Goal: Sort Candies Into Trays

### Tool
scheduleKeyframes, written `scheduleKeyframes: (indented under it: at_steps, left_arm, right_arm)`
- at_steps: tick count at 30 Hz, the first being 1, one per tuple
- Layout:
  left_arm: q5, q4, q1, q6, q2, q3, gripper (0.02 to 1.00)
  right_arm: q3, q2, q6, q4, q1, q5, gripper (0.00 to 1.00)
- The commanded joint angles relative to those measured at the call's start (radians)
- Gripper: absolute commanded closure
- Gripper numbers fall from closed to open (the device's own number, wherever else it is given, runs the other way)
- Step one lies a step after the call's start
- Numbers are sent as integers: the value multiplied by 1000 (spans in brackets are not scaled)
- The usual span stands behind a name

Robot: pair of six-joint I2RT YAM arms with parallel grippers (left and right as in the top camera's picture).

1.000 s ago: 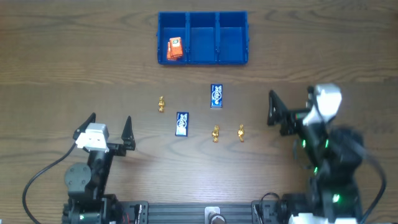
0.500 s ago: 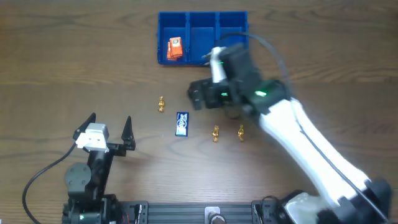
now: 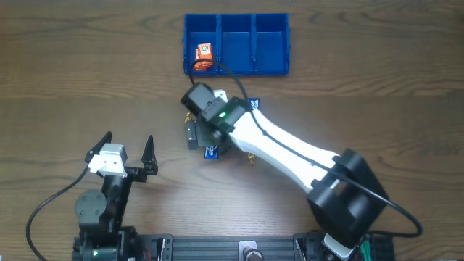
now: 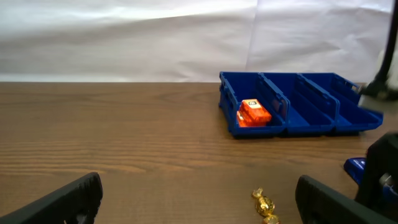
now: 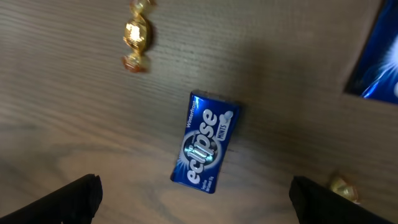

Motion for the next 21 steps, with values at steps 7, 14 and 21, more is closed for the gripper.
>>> scheduleKeyframes:
  at_steps: [7, 14, 21]
  left_arm:
    - [10, -33, 6, 3, -6, -20, 20]
    - [10, -33, 6, 3, -6, -20, 20]
    - [10, -33, 6, 3, -6, -20, 20]
  right_arm:
    - [25, 138, 144, 10, 26, 72, 3]
    - [25, 188, 162, 36, 26, 98, 3]
    - [25, 217, 162, 48, 26, 97, 1]
